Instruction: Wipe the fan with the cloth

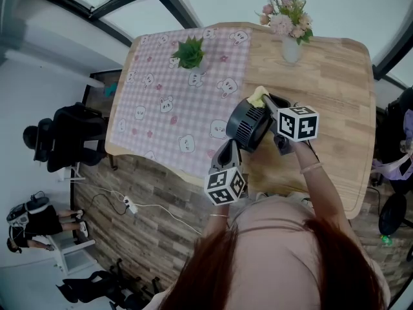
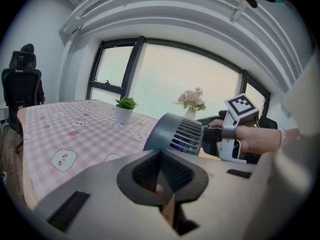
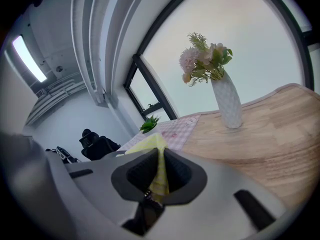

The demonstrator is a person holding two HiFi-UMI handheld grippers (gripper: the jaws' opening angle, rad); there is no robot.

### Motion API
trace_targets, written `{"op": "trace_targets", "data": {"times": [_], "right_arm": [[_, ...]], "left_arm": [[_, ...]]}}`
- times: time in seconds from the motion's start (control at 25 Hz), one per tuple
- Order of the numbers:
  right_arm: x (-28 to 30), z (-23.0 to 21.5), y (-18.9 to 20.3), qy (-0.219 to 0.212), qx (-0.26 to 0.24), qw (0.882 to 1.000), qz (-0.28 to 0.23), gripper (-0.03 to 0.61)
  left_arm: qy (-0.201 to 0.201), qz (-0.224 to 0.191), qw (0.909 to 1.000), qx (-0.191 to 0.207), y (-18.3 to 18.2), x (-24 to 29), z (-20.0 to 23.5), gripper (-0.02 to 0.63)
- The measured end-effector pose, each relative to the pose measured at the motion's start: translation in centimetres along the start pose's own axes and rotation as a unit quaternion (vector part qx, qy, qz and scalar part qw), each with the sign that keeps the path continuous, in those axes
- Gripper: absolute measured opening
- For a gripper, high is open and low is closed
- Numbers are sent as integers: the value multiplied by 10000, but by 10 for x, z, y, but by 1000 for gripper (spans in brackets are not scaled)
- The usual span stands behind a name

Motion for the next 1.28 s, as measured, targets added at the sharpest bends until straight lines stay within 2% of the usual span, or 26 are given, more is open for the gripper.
{"op": "trace_targets", "data": {"times": [0.64, 1.28], "right_arm": [[-12, -21, 9, 359, 203, 9990, -146, 31], [-21, -41, 39, 721, 214, 9969, 229, 31]], "left_arm": [[101, 47, 9999, 42, -1, -1, 1, 12], [191, 37, 9998, 29, 0, 1, 1, 12]]}}
Point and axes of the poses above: the fingertips, and each gripper's own axes: x forward along the fingers, z to its left, y out of its underside, the point moved 4 cm from there along -x, backward along the fingers, and after that the axes turned 11 degrees about x, right-handed, at the moved point
